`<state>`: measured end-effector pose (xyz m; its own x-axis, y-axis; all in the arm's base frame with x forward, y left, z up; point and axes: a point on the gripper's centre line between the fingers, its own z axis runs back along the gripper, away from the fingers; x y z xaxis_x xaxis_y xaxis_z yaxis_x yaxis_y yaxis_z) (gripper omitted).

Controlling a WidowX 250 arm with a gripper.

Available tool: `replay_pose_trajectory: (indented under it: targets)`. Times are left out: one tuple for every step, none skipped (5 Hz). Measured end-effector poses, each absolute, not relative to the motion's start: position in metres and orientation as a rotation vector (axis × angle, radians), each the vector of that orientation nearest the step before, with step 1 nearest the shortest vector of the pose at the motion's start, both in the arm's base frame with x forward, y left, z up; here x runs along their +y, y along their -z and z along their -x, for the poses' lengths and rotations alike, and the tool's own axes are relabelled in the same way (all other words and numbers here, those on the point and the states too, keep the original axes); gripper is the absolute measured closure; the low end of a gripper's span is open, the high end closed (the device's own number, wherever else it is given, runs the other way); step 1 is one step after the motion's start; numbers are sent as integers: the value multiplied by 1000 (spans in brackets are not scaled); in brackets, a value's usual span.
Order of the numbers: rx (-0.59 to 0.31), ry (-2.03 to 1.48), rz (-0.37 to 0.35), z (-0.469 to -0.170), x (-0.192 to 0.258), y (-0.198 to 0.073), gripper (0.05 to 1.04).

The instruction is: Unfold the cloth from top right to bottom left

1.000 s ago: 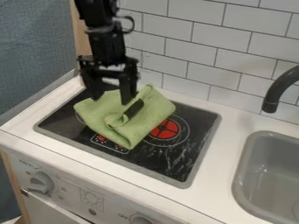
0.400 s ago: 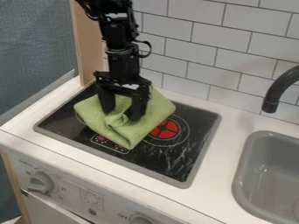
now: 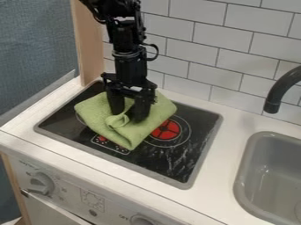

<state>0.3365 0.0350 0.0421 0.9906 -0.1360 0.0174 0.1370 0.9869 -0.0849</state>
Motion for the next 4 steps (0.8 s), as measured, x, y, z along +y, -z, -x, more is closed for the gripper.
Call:
replay_pose_trajectory:
  targets:
    - [-7,131,89,-334,34,-39,748]
    - [4,135,92,-332,34,-39,934]
    - [13,140,100,-331,33,-39,1017]
    - [27,141,117,-328,31,-40,1027]
